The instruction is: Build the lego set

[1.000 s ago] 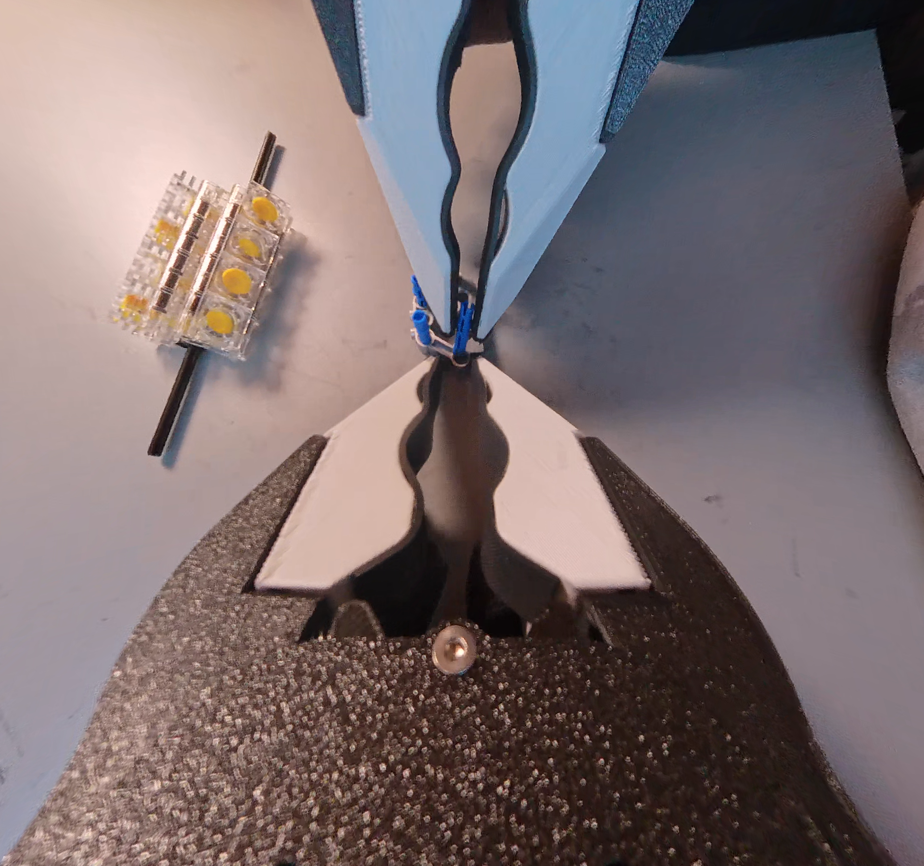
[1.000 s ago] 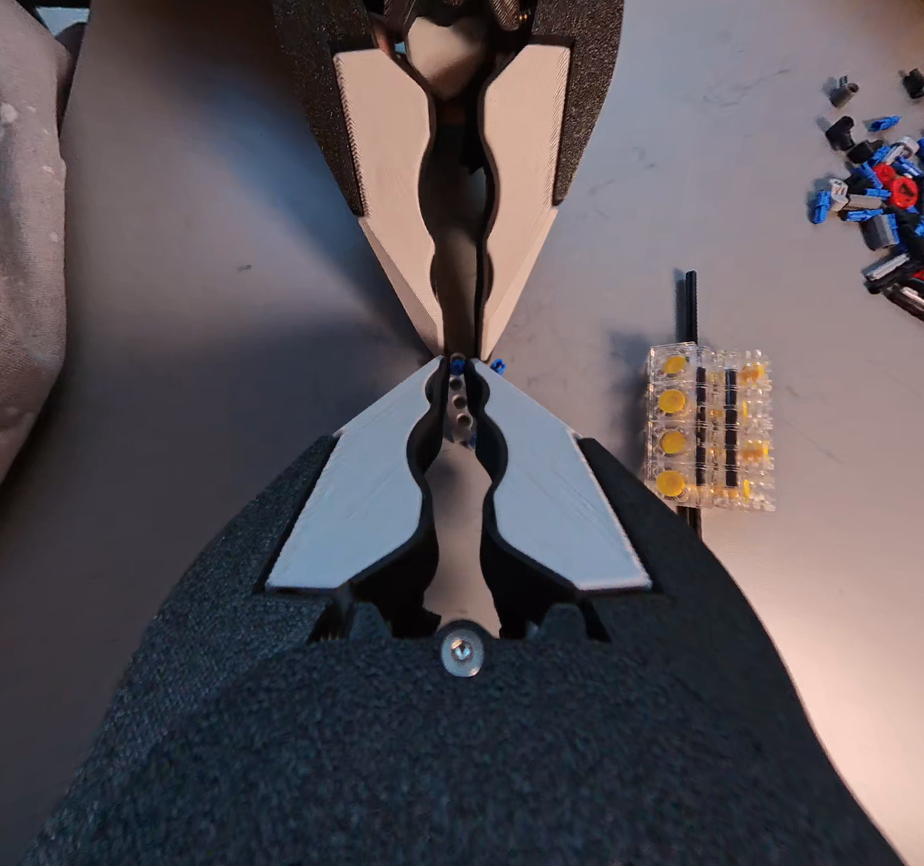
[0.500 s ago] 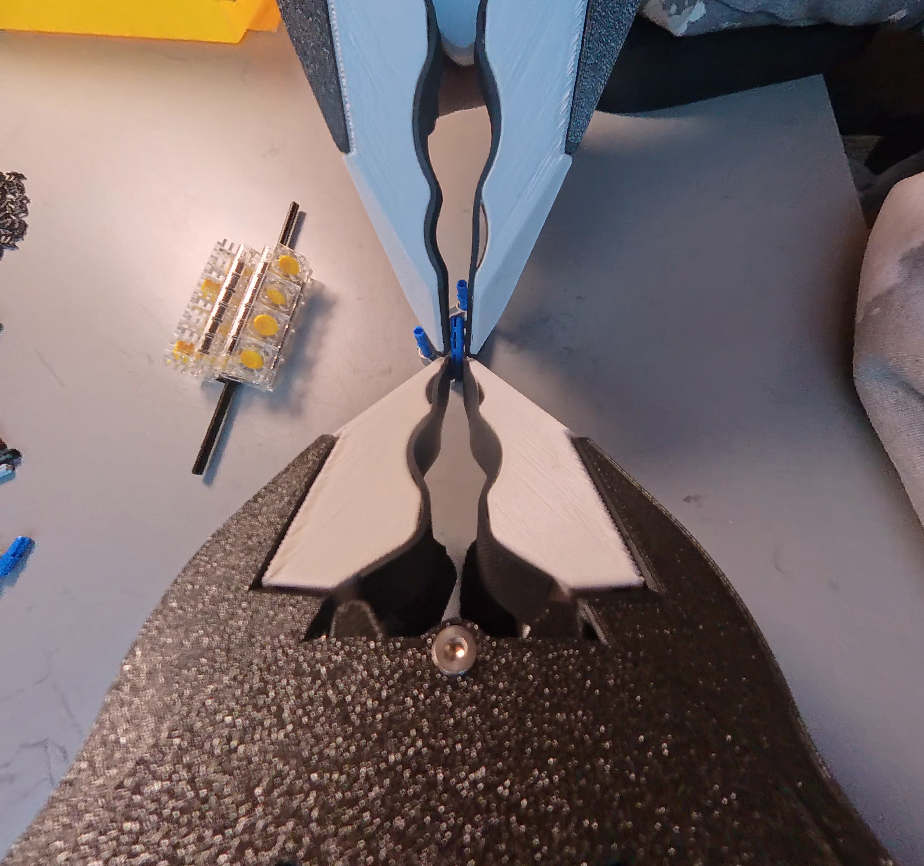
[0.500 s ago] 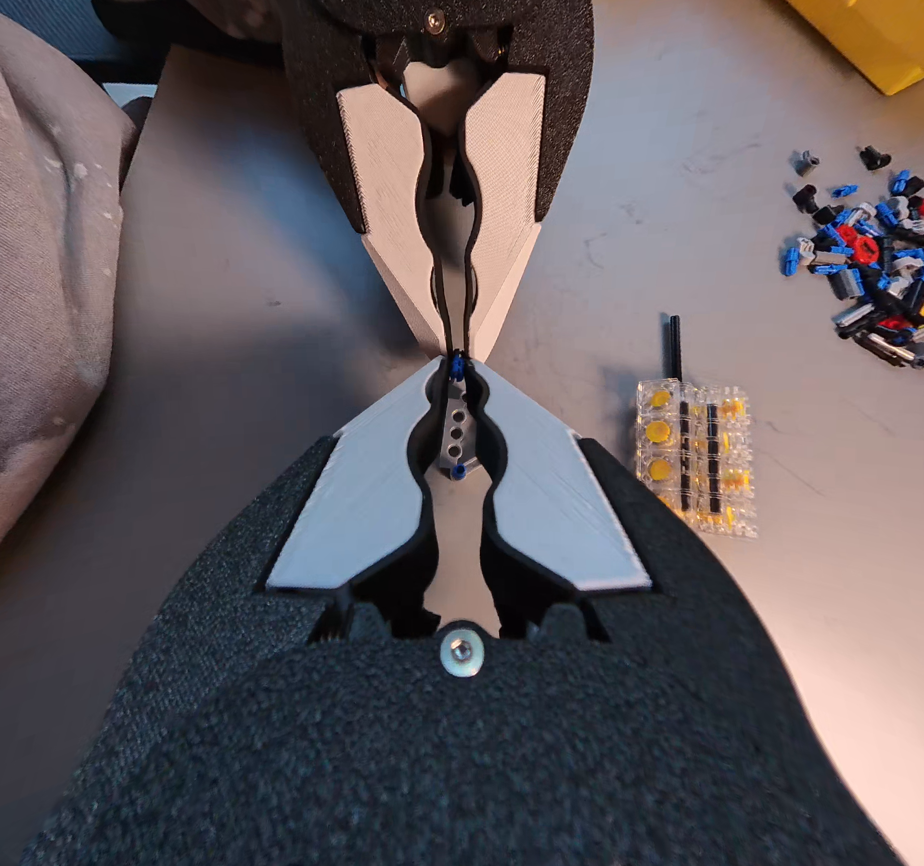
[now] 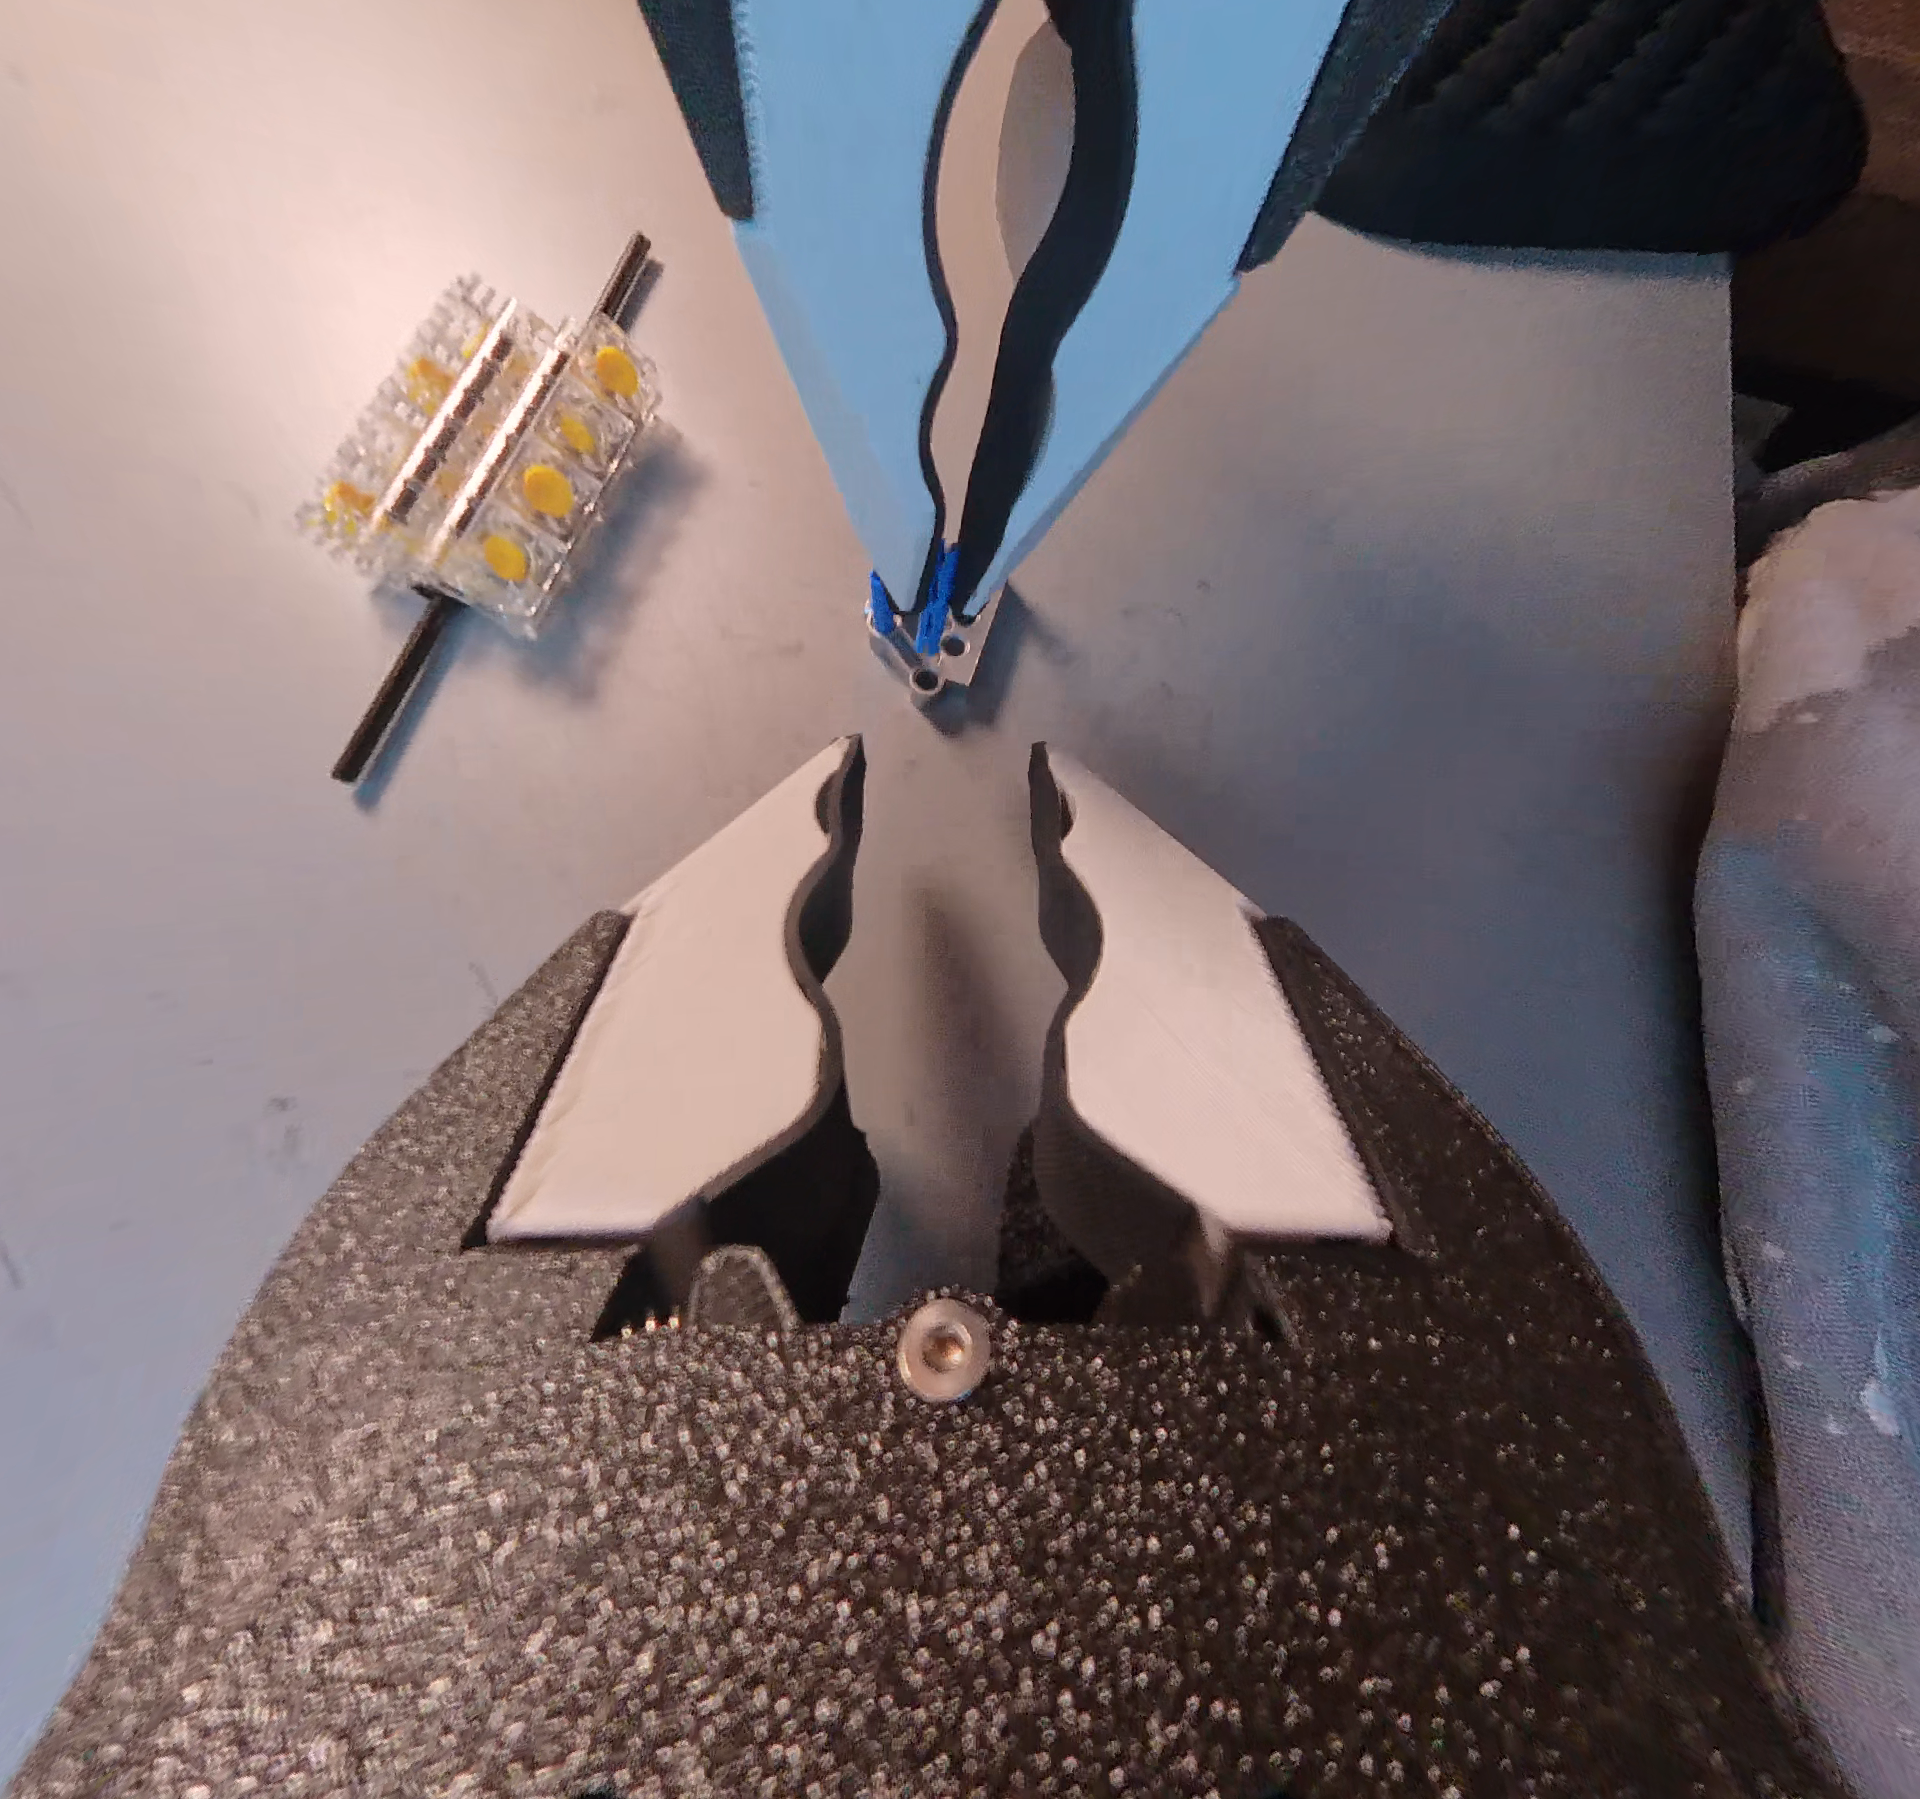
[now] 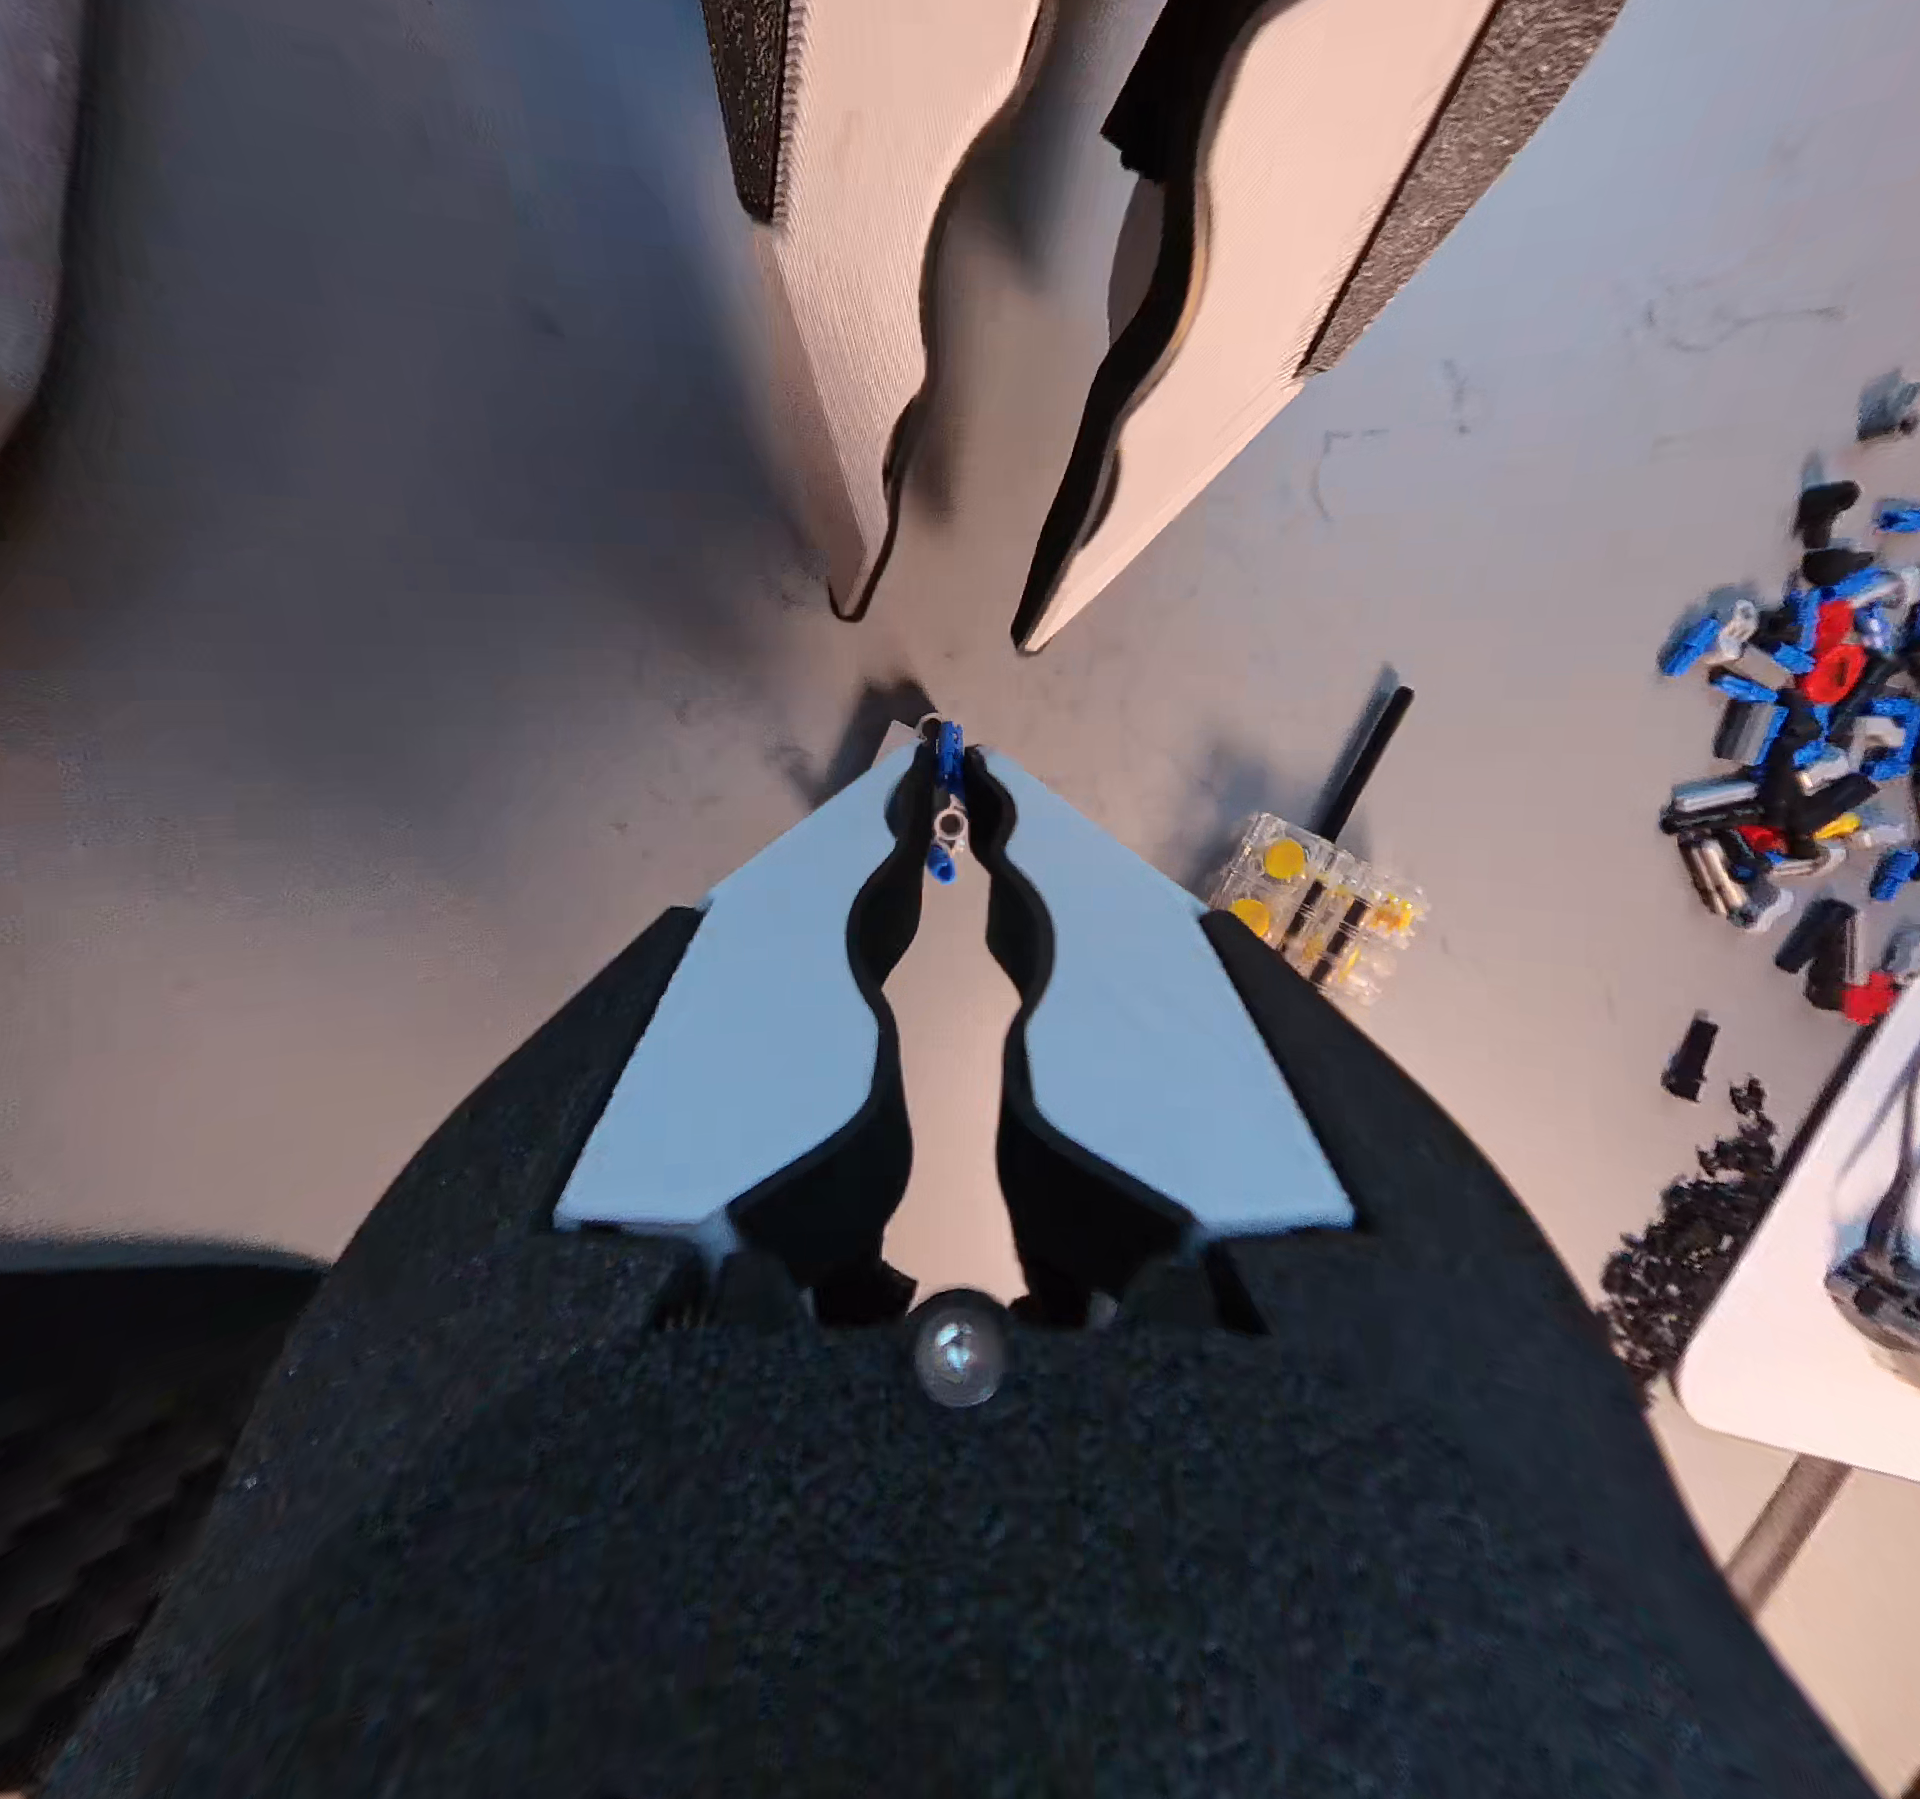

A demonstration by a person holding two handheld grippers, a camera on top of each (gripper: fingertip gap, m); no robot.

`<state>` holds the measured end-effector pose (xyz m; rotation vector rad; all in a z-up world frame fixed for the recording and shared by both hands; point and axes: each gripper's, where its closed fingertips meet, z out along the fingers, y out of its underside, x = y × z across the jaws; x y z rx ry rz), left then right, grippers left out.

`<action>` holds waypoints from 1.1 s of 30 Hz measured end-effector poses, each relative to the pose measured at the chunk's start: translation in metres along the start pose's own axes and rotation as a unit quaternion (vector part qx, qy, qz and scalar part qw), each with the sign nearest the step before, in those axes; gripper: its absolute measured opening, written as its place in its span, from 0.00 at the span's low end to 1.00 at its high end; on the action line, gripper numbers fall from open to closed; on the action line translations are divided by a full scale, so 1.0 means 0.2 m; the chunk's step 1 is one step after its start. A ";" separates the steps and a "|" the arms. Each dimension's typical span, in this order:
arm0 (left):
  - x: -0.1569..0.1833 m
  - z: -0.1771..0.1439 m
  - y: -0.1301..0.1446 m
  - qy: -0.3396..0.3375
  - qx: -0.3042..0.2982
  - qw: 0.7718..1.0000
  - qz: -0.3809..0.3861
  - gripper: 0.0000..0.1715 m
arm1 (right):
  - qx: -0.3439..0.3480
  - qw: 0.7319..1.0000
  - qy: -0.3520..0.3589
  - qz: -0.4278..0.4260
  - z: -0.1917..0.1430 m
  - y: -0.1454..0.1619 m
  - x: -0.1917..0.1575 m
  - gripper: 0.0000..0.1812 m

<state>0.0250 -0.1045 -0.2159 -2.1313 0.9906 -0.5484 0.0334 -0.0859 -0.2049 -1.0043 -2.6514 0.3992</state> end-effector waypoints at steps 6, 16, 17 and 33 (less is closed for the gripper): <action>0.00 0.02 0.08 -0.025 -0.018 0.999 -0.009 0.25 | -0.056 0.998 -0.032 -0.011 0.07 0.02 -0.02 0.01; -0.01 0.01 0.12 -0.055 -0.014 0.998 -0.004 0.26 | -0.072 0.997 -0.031 0.003 0.09 0.03 -0.01 0.01; -0.01 0.01 0.13 -0.056 -0.013 0.998 -0.004 0.26 | -0.072 0.997 -0.032 0.004 0.09 0.03 -0.01 0.02; -0.01 0.01 0.13 -0.065 -0.006 0.998 0.002 0.25 | 0.012 0.996 0.001 0.087 0.06 0.03 0.02 0.02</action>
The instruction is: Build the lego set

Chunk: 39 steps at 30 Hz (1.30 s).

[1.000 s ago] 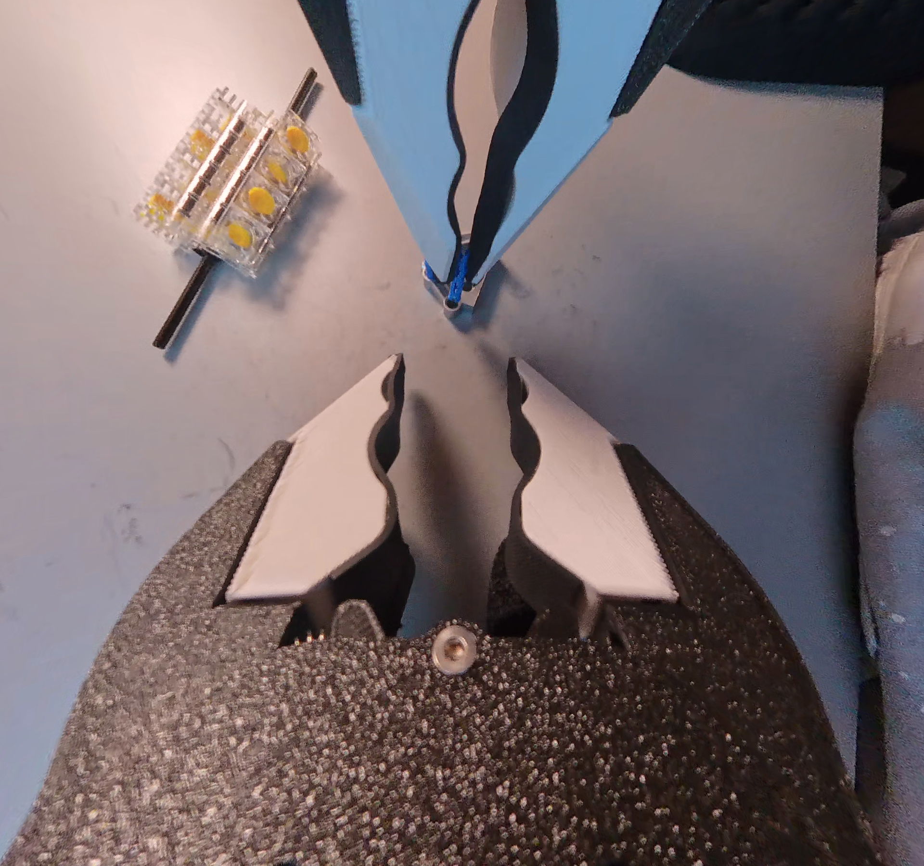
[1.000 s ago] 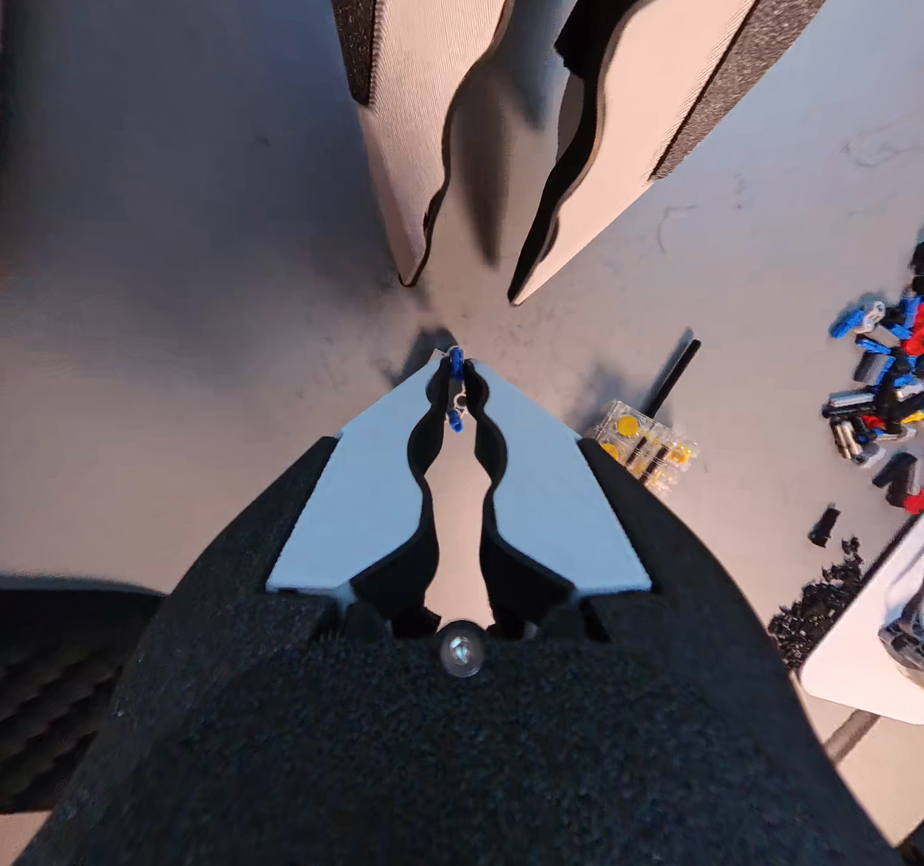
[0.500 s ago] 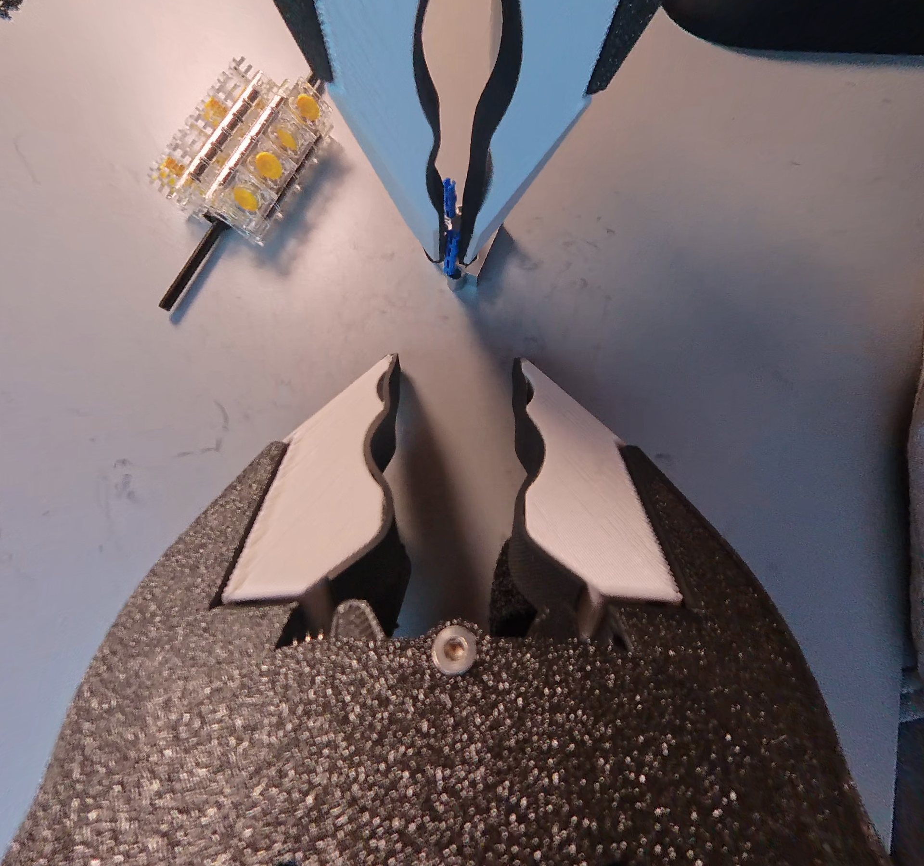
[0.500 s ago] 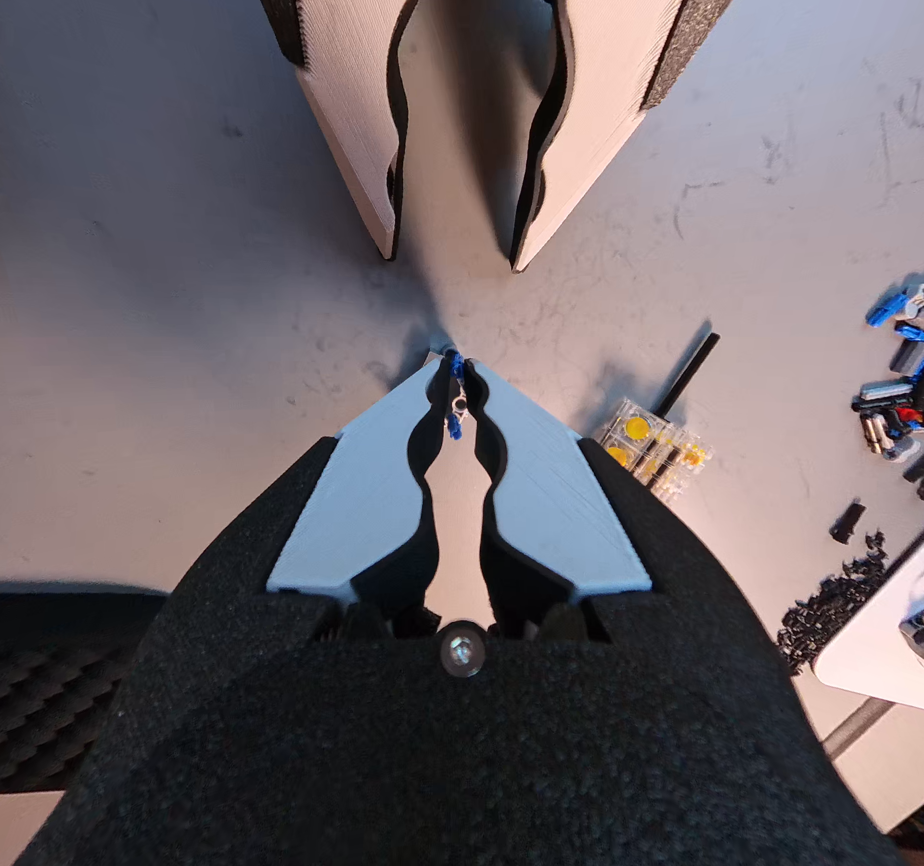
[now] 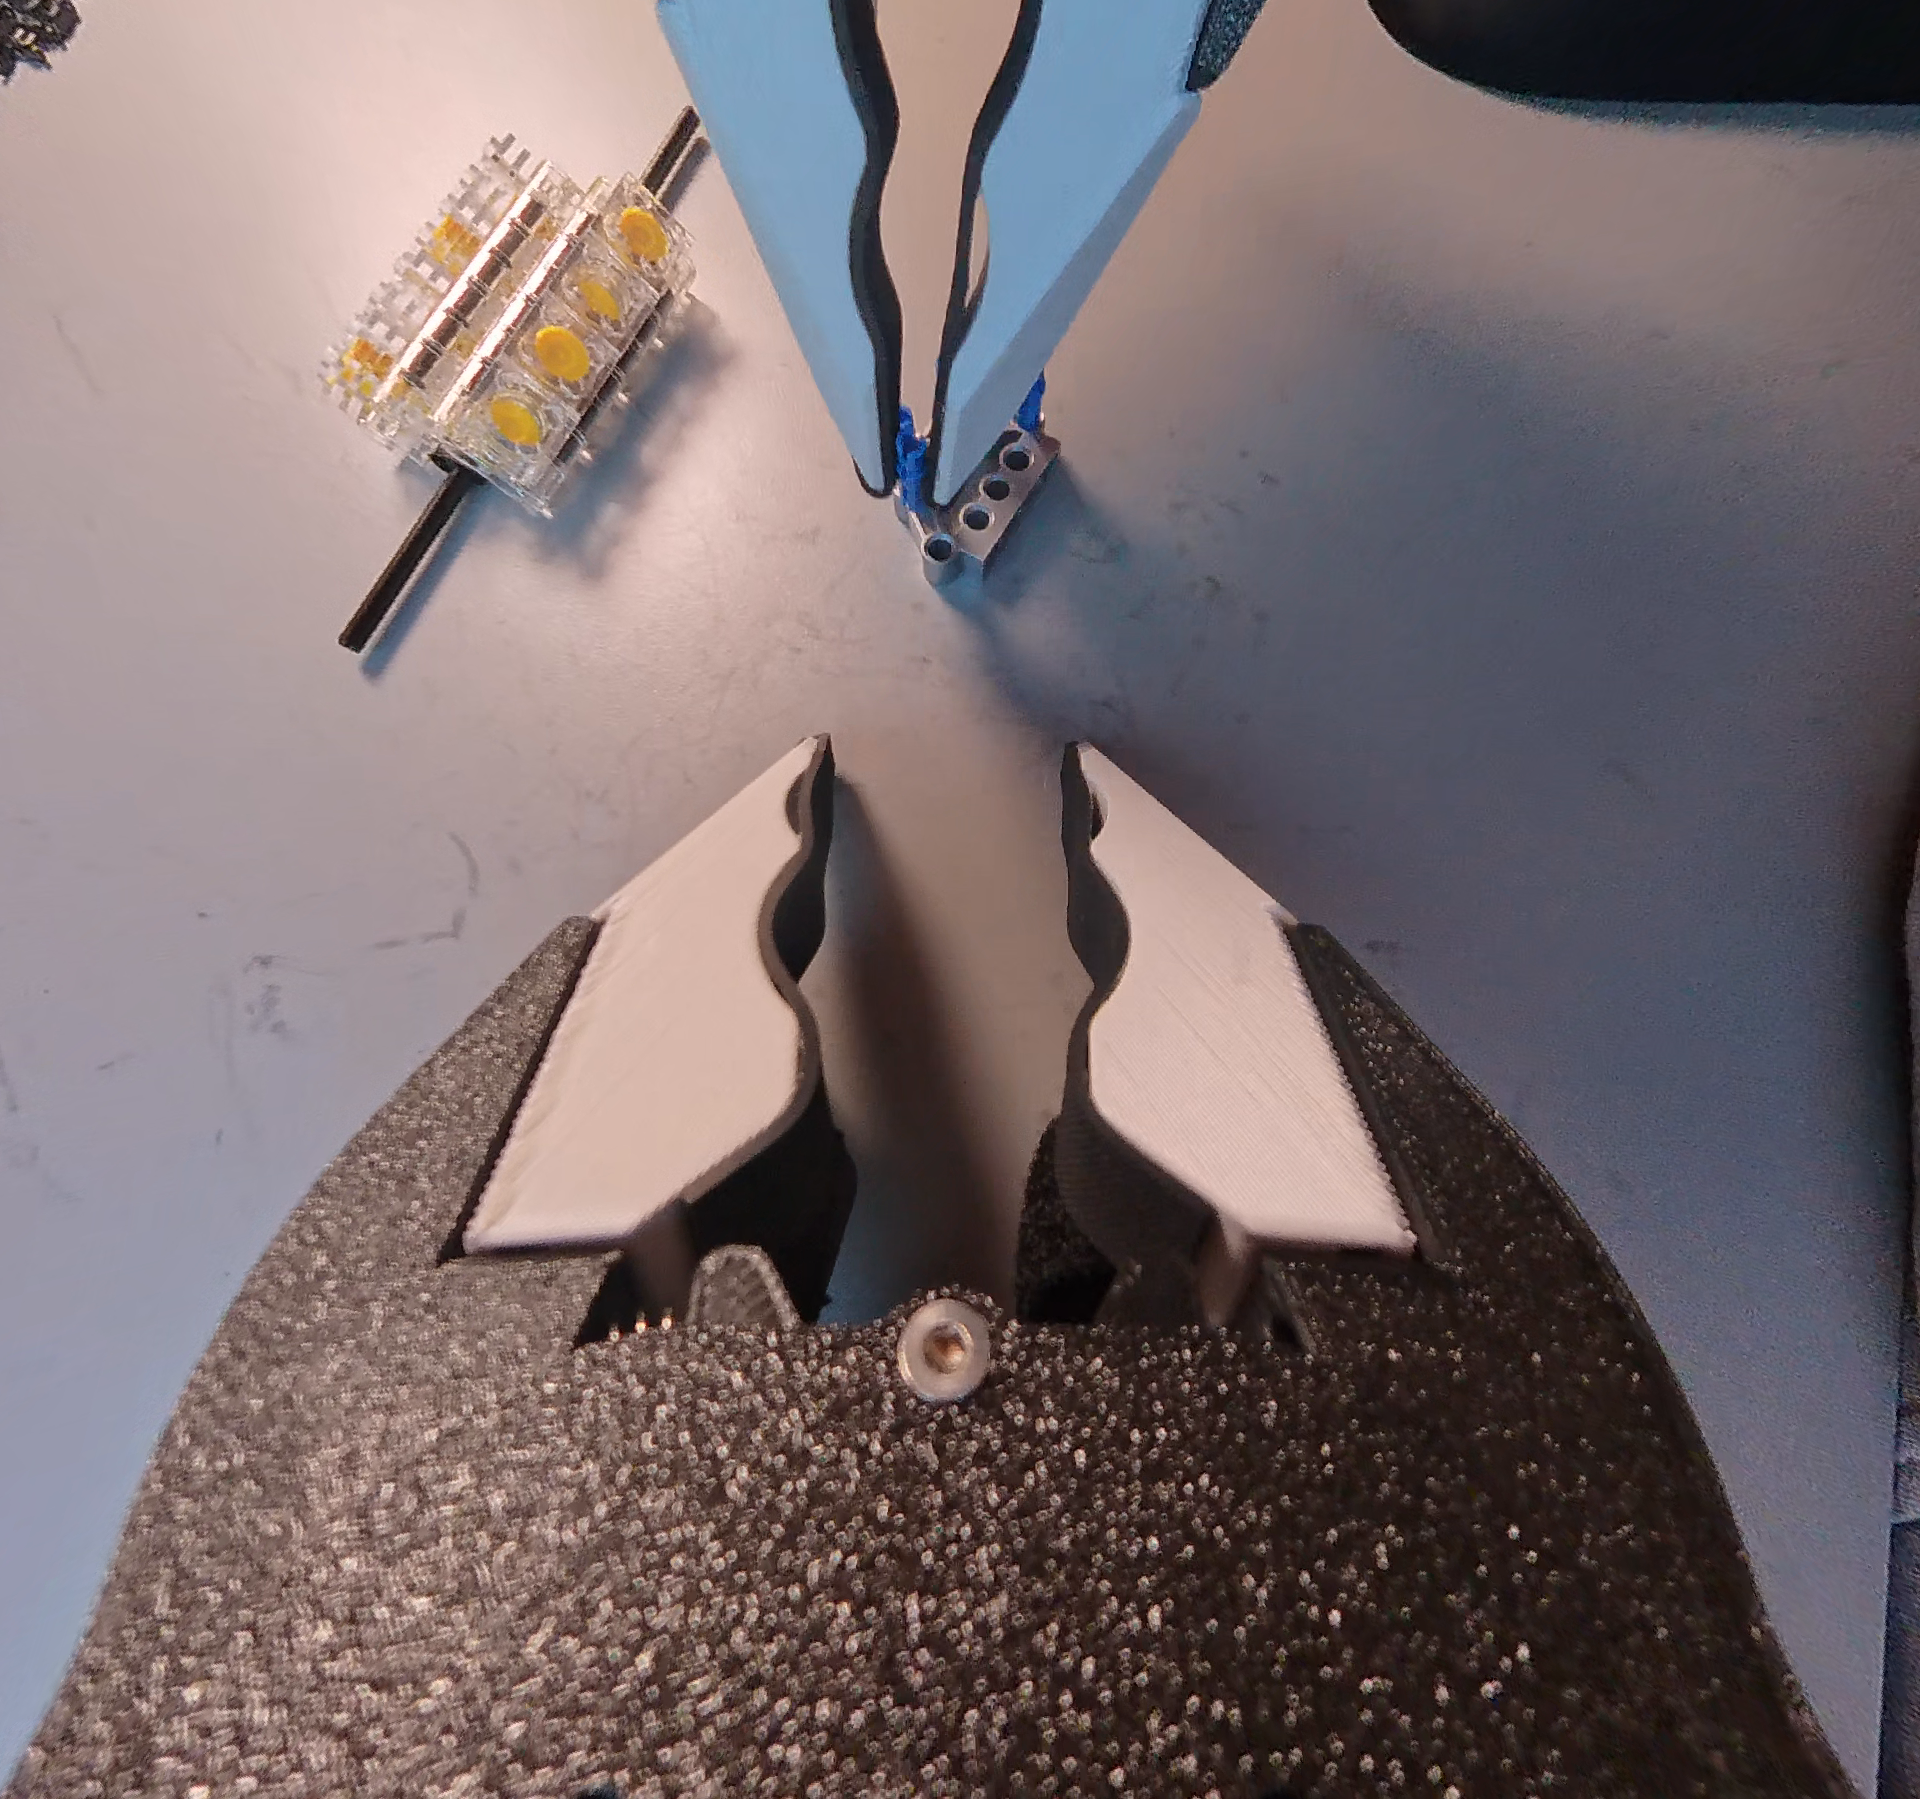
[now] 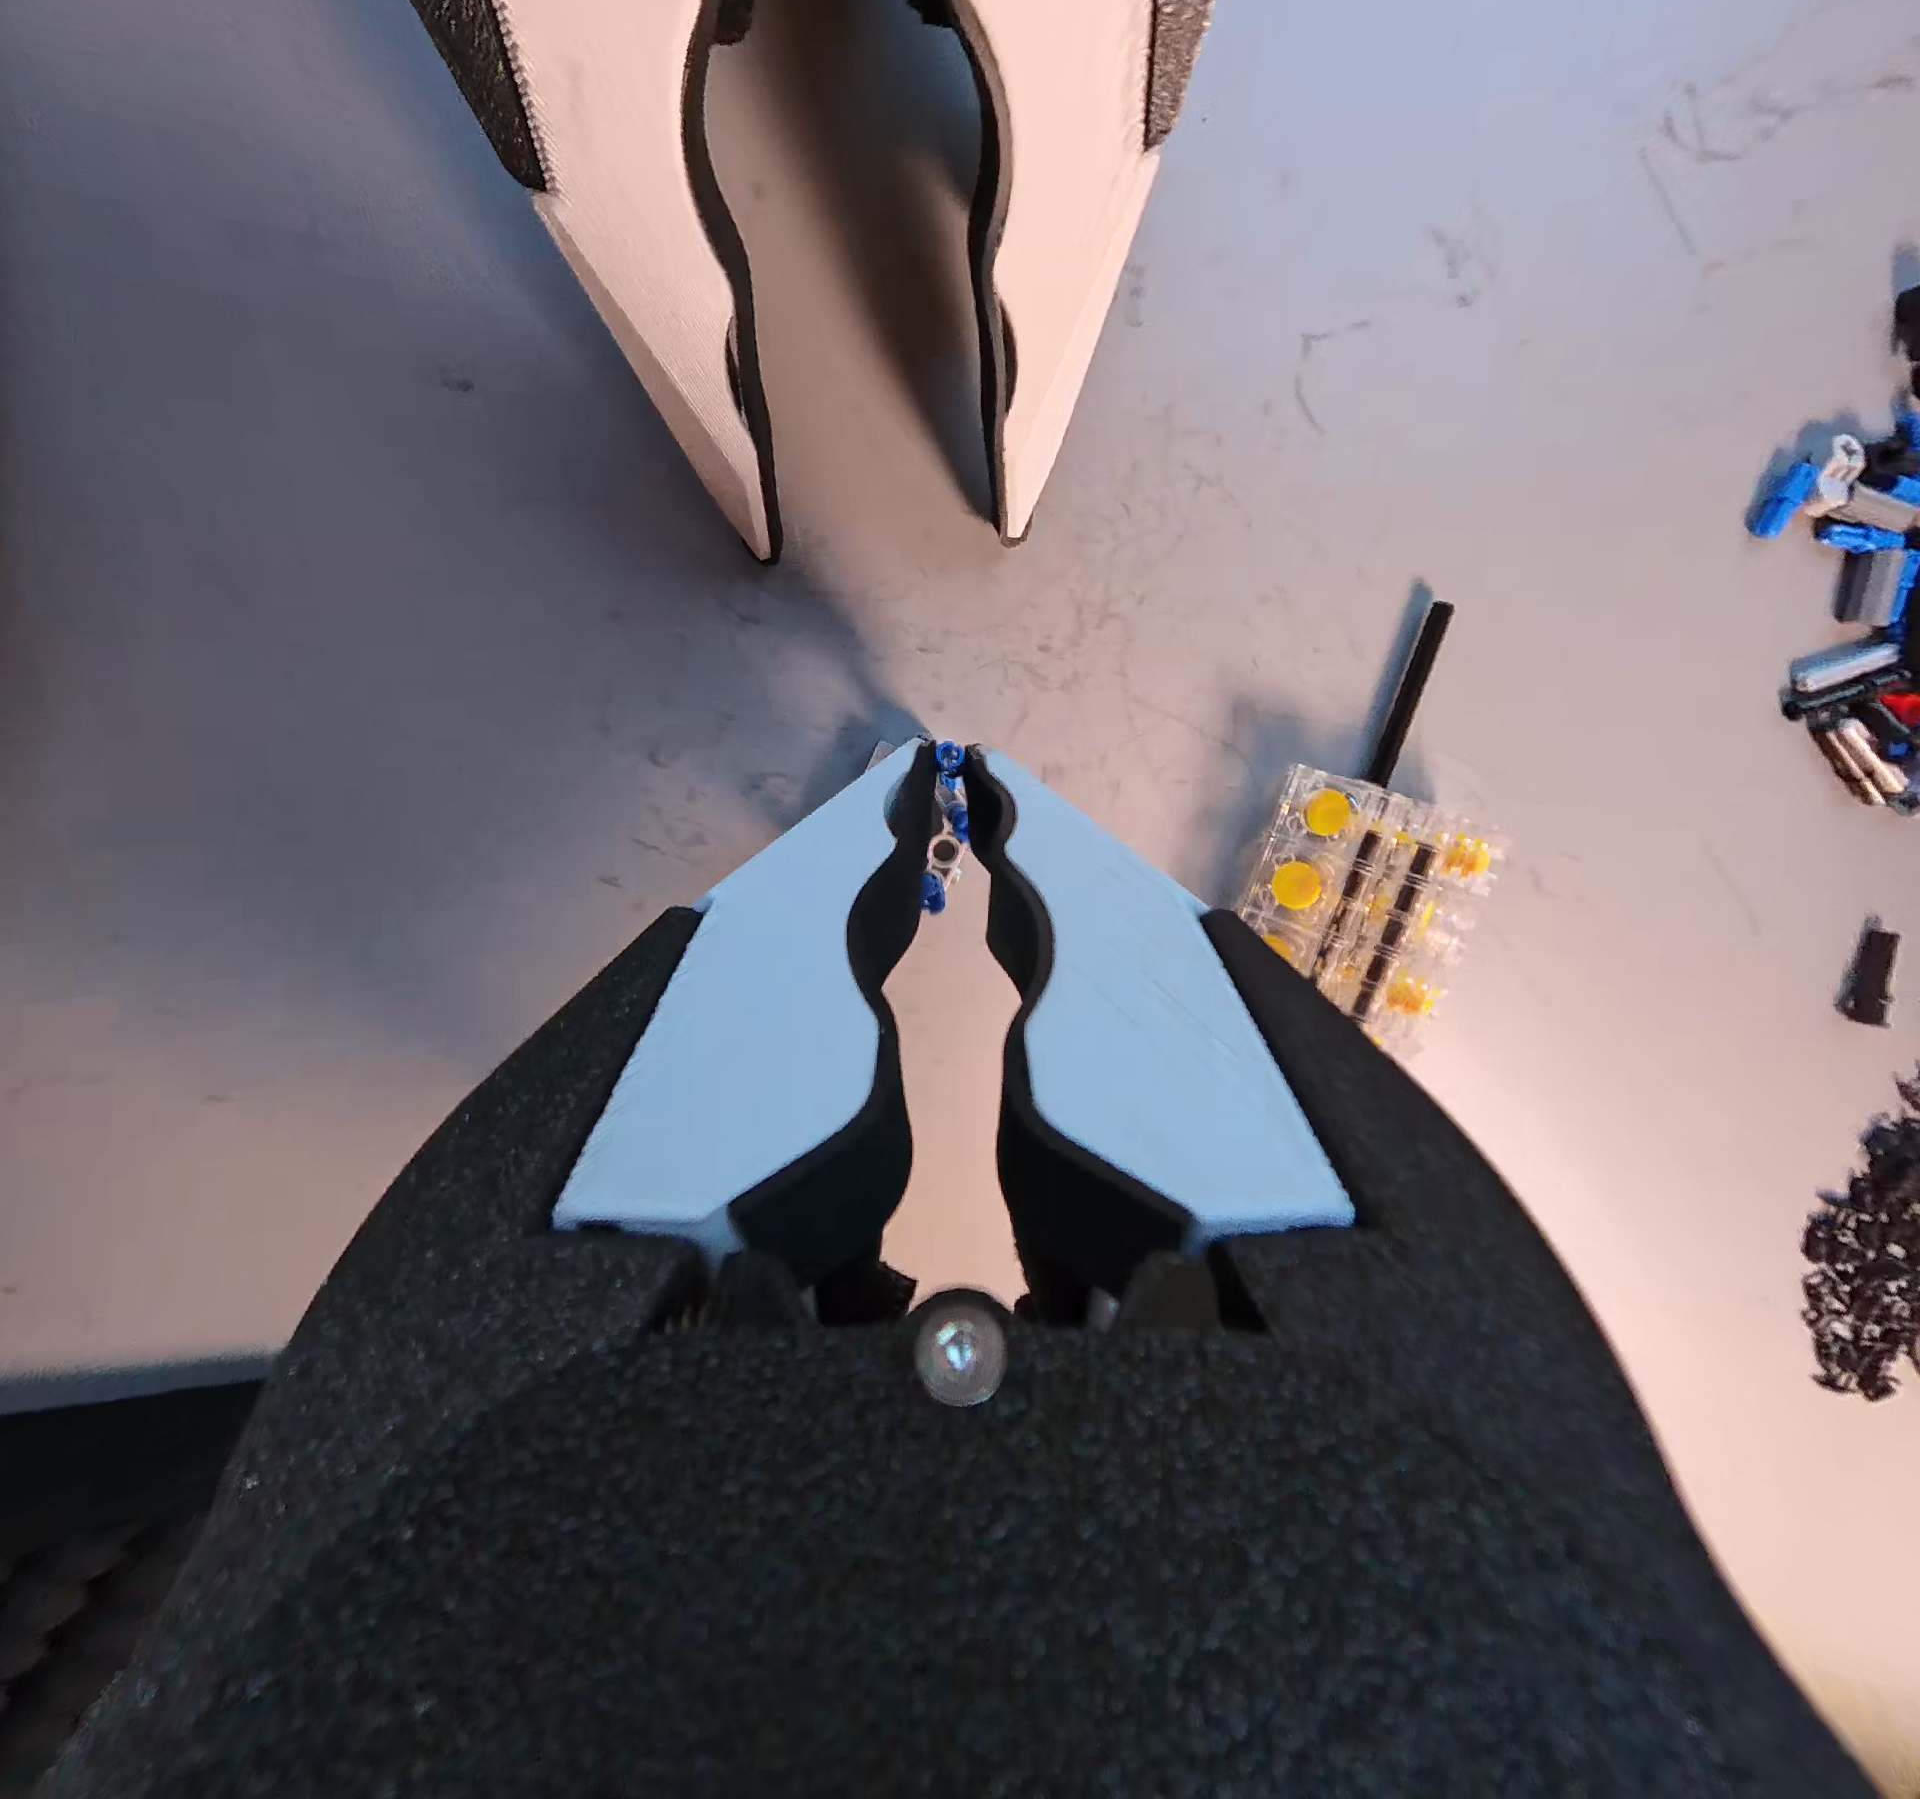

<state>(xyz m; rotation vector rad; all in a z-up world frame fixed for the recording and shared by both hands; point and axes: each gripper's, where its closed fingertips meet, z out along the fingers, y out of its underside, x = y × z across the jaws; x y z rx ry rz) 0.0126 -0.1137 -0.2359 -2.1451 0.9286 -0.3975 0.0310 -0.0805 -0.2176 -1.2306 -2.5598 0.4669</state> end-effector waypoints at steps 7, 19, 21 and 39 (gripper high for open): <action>0.00 0.00 0.00 -0.004 -0.001 1.000 0.002 0.25 | 0.030 0.999 0.013 0.029 -0.01 0.01 -0.01 0.02; 0.00 0.00 0.00 -0.007 -0.001 1.000 0.003 0.25 | 0.092 0.991 0.016 0.093 -0.02 0.02 -0.01 0.02; 0.00 0.00 0.00 -0.007 -0.001 1.000 0.003 0.25 | 0.103 0.989 0.019 0.104 -0.02 0.02 -0.02 0.02; 0.00 0.00 0.00 -0.012 0.001 1.000 -0.001 0.26 | 0.120 0.983 0.052 0.126 0.00 0.04 -0.02 0.02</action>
